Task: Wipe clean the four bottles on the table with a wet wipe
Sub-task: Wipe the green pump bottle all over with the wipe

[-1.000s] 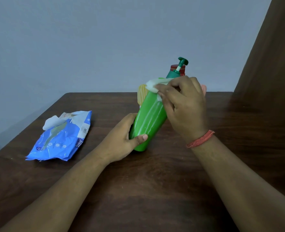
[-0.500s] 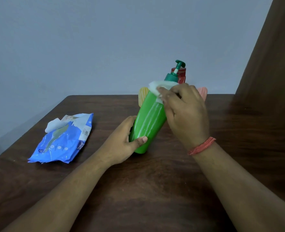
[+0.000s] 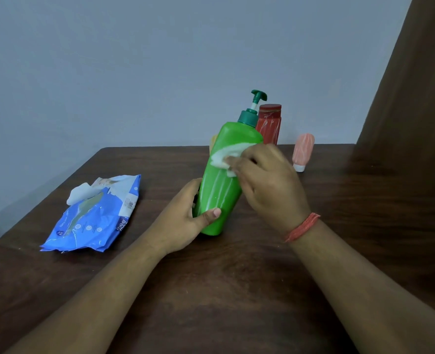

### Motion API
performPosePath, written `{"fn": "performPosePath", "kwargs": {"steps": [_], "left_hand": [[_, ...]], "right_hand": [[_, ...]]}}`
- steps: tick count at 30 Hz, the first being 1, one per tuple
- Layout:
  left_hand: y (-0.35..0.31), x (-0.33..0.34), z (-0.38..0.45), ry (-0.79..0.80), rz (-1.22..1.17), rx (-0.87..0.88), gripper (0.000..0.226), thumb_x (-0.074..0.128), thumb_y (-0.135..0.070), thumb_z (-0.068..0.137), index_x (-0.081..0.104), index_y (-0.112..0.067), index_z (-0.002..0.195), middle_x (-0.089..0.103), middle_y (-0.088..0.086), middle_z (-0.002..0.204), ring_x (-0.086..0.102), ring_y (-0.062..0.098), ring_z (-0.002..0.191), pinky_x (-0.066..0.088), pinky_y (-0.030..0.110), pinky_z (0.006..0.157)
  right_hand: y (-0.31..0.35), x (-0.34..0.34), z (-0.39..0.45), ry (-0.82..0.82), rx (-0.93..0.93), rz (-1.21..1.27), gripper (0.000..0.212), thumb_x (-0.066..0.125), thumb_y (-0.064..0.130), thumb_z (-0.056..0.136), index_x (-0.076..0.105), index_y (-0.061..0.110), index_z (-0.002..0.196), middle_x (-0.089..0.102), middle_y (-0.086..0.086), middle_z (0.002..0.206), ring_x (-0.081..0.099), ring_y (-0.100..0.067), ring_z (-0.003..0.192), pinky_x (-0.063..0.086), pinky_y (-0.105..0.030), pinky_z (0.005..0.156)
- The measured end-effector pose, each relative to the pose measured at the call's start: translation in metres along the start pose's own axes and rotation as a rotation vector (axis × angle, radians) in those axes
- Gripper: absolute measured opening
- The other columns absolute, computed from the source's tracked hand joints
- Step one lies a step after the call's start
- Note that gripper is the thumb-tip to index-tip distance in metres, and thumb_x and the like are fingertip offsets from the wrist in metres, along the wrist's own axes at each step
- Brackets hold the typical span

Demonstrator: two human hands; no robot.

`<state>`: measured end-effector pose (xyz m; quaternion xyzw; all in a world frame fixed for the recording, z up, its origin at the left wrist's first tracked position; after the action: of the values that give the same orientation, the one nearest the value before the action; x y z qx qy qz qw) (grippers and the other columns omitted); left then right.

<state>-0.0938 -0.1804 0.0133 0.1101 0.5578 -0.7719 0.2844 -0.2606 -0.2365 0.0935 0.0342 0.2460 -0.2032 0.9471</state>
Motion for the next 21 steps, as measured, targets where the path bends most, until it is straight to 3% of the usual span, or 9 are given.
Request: {"fn": "performPosePath", "kwargs": {"steps": [4,8,11,15,19,21], "left_hand": [[0.002,0.0,0.0,-0.002,0.003,-0.015,0.054,0.072,-0.026,0.093,0.045,-0.03,0.139,0.063,-0.014,0.122,0.061,-0.008,0.101,0.046,0.007,0.078],[0.002,-0.002,0.0,-0.028,-0.012,-0.011,0.049,0.073,-0.023,0.092,0.045,-0.043,0.127,0.063,-0.016,0.119,0.061,-0.01,0.099,0.044,0.004,0.077],[0.003,-0.001,0.0,-0.02,0.01,-0.02,0.051,0.073,-0.027,0.092,0.044,-0.039,0.133,0.062,-0.019,0.119,0.059,-0.014,0.099,0.042,0.002,0.076],[0.005,-0.002,0.001,-0.03,-0.017,-0.018,0.048,0.073,-0.023,0.092,0.047,-0.039,0.129,0.065,-0.015,0.118,0.061,-0.011,0.102,0.042,0.002,0.078],[0.006,0.0,0.002,-0.002,0.021,-0.016,0.054,0.073,-0.03,0.092,0.047,-0.029,0.139,0.063,-0.016,0.12,0.061,-0.007,0.104,0.047,0.009,0.081],[0.006,0.0,0.003,0.003,0.024,-0.011,0.055,0.073,-0.031,0.092,0.047,-0.028,0.139,0.063,-0.015,0.121,0.061,-0.004,0.106,0.049,0.014,0.085]], "right_hand": [[-0.009,-0.002,0.002,-0.044,0.102,0.053,0.018,0.066,0.005,0.091,0.073,0.005,0.108,0.063,-0.009,0.092,0.059,-0.027,0.088,0.05,-0.043,0.072],[0.01,0.01,-0.005,0.106,-0.085,0.031,0.016,0.064,0.005,0.091,0.074,0.003,0.103,0.064,-0.011,0.092,0.06,-0.029,0.085,0.051,-0.042,0.071],[0.0,0.005,-0.001,0.006,0.053,0.052,0.016,0.064,0.006,0.092,0.074,0.003,0.104,0.064,-0.01,0.091,0.06,-0.028,0.086,0.051,-0.043,0.072],[0.015,0.016,-0.006,0.131,-0.116,0.01,0.015,0.065,0.006,0.091,0.074,0.006,0.102,0.065,-0.009,0.092,0.059,-0.029,0.085,0.05,-0.043,0.071],[-0.004,0.005,0.004,-0.064,0.087,0.018,0.015,0.065,0.007,0.093,0.074,0.004,0.104,0.063,-0.009,0.092,0.058,-0.028,0.086,0.05,-0.043,0.071],[0.005,0.009,0.001,-0.034,0.019,0.002,0.016,0.064,0.006,0.093,0.074,0.004,0.106,0.064,-0.01,0.093,0.059,-0.029,0.086,0.05,-0.043,0.072]]}}
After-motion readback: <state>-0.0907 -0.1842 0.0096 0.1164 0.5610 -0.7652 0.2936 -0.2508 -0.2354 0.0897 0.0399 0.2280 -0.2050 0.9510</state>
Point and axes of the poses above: each hand's wrist, its own z-axis towards the middle knuckle, its own x-axis out of the palm, y = z × x, the point moved 5 cm from there along z, towards the middle knuckle
